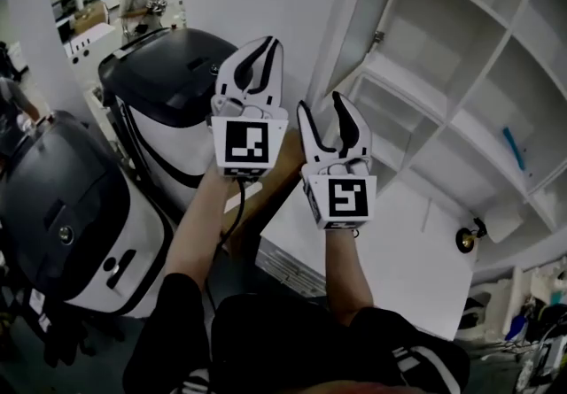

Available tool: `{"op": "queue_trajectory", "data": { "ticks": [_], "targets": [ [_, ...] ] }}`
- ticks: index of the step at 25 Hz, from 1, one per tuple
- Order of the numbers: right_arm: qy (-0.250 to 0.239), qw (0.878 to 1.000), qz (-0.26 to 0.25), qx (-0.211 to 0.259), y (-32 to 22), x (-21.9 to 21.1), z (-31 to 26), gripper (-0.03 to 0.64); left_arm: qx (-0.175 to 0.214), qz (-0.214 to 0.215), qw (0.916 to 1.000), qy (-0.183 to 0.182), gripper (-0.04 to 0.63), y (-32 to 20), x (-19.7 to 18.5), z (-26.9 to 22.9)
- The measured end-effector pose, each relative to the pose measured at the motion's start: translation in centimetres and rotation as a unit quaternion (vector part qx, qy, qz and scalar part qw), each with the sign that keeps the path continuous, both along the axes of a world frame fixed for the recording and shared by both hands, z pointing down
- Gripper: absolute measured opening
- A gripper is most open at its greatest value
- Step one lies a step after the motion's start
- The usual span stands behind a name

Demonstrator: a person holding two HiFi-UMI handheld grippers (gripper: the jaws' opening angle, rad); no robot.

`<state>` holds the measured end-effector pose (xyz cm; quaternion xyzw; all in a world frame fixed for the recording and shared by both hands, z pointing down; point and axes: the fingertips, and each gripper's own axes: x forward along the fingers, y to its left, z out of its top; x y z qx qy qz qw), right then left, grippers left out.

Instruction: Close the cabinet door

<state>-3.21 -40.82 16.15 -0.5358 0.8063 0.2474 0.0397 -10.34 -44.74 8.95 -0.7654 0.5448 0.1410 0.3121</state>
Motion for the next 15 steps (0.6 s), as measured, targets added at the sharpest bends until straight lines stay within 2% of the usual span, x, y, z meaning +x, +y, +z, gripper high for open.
{"op": "queue_trajectory", "data": {
  "ticks": [4,9,15],
  "targets": [
    [0.002,1.000,0.015,0.008,-0.4,0.1,-0.3,0.219,0.016,0.015,0.9998,-0.002,0.014,-1.4,0.6,-2.2],
    [0.025,0.999,0.028,0.017,-0.8,-0.9,-0.2,0.221,0.040,0.016,0.9985,-0.032,0.015,-2.4,1.1,-5.6],
    [0.020,0.999,0.029,0.028,-1.1,-1.0,-0.1,0.221,0.070,0.070,0.9942,-0.042,0.044,-1.9,2.2,-10.3]
  ]
}}
